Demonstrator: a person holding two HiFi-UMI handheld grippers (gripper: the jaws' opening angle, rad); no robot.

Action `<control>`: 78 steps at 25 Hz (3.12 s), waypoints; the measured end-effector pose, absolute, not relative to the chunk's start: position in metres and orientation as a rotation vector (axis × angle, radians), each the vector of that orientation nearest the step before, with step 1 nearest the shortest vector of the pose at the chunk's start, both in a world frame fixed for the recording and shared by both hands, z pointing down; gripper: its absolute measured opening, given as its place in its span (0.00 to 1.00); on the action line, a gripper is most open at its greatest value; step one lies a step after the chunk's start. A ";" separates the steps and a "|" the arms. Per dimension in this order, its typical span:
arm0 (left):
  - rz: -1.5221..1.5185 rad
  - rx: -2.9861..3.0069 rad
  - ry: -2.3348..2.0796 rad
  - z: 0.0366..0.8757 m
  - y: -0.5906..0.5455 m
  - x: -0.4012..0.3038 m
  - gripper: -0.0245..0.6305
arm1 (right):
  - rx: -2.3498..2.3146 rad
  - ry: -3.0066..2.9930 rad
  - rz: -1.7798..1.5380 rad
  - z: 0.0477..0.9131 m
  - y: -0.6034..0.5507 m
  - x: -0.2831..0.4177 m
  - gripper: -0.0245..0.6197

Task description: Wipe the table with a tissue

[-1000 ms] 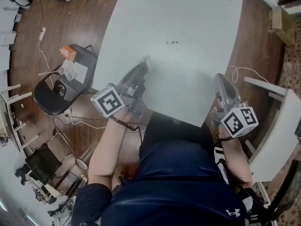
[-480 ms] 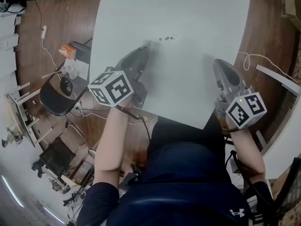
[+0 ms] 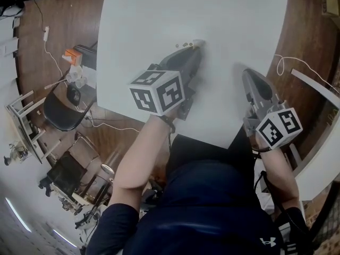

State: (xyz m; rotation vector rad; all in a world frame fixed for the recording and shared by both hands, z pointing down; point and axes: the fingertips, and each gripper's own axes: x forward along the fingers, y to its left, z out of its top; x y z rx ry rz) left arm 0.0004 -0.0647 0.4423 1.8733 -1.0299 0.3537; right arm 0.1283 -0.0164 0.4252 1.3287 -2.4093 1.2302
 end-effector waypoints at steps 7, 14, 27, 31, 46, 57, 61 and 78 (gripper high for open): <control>0.365 1.786 -1.147 0.449 -0.064 -0.071 0.09 | 1.320 -2.403 1.259 0.433 -0.028 0.127 0.05; 0.396 1.670 -1.177 0.475 -0.064 -0.097 0.09 | 1.292 -2.415 1.276 0.434 -0.031 0.120 0.05; 0.346 1.694 -1.141 0.464 -0.073 -0.081 0.09 | 1.320 -2.389 1.303 0.438 -0.034 0.130 0.05; 0.288 1.727 -1.080 0.451 -0.080 -0.054 0.09 | 1.326 -2.384 1.306 0.439 -0.036 0.133 0.05; 0.490 1.703 -1.058 0.496 -0.070 0.015 0.09 | 1.347 -2.349 1.319 0.448 -0.033 0.142 0.05; 0.512 1.710 -1.103 0.496 -0.074 0.000 0.09 | 1.347 -2.338 1.322 0.450 -0.030 0.139 0.05; 0.502 1.698 -1.116 0.497 -0.075 -0.008 0.09 | 1.347 -2.333 1.325 0.451 -0.030 0.137 0.05; 0.460 1.663 -1.143 0.497 -0.071 -0.031 0.09 | 1.309 -2.323 1.317 0.451 -0.031 0.123 0.05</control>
